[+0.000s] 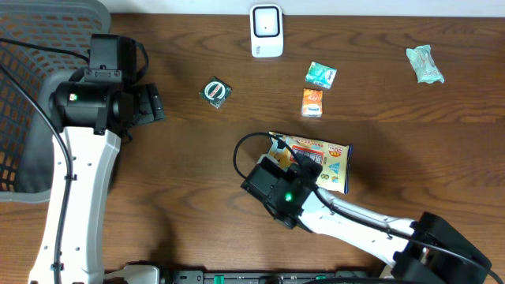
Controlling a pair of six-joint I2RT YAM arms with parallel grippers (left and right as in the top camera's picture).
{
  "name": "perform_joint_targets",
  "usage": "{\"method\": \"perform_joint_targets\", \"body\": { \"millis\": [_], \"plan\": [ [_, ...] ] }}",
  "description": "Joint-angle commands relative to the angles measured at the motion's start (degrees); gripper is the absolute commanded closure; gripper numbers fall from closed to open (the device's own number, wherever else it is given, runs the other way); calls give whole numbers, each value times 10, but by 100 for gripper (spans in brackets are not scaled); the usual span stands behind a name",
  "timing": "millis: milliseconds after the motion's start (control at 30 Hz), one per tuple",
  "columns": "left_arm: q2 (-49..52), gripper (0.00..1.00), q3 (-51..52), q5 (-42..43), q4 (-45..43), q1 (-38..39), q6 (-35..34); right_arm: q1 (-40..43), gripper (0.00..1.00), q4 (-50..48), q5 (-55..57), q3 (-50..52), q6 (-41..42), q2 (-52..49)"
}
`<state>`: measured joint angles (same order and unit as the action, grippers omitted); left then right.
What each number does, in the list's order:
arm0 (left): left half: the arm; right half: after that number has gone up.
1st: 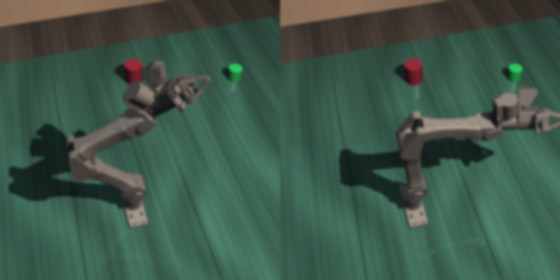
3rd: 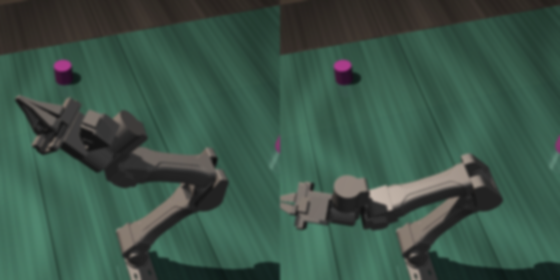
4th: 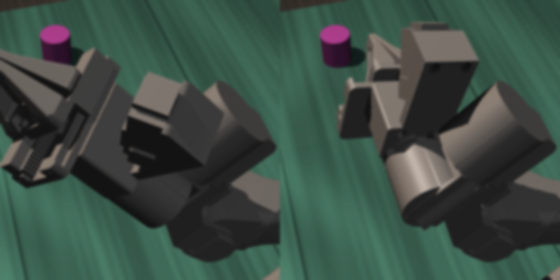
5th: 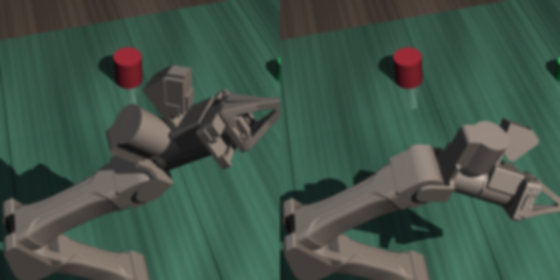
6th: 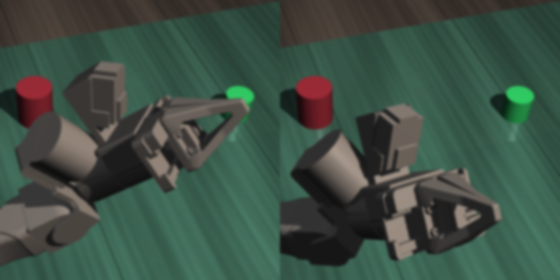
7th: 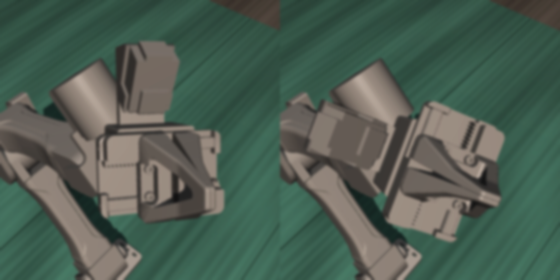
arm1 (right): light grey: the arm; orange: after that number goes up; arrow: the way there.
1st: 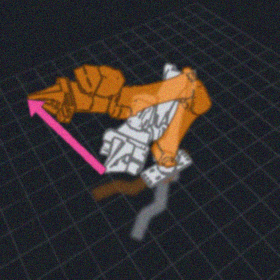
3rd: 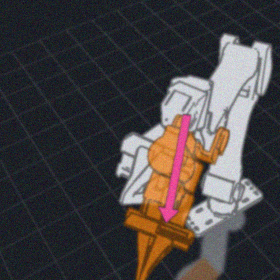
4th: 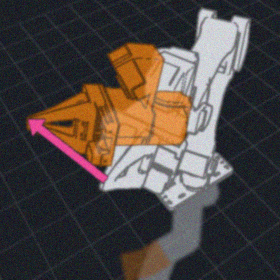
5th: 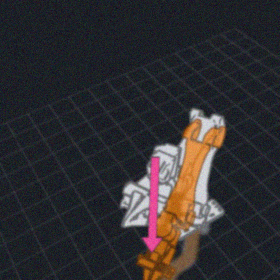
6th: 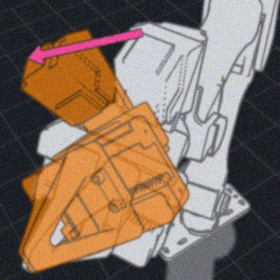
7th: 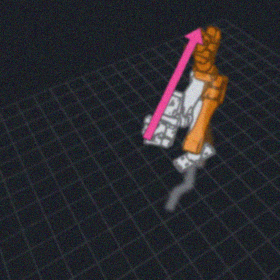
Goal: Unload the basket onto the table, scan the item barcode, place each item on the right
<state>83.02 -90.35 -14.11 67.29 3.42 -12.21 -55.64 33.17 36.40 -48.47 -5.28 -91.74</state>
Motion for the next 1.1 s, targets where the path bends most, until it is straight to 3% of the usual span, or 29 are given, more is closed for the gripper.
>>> {"method": "perform_joint_targets", "body": {
  "millis": [0,200,633,767,900,1000,1067],
  "plan": [
    [-4,2,-5,-10,2,-3,-4,17,1,-61,46,47,-10,0],
    [-4,2,-5,-10,2,-3,-4,63,1,-160,46,93,-62,-12],
    [-4,2,-5,-10,2,-3,-3,172,3,-372,1,94,-143,-120],
    [-4,2,-5,-10,2,-3,-3,204,40,-392,-42,94,-140,-134],
    [-4,2,-5,-10,2,-3,-3,236,51,-392,-108,91,-90,-134],
    [-4,2,-5,-10,2,-3,-3,255,67,-379,-158,82,-45,-133],
    [-4,2,-5,-10,2,-3,-4,266,85,-352,-203,66,-22,-132]
  ]
}}
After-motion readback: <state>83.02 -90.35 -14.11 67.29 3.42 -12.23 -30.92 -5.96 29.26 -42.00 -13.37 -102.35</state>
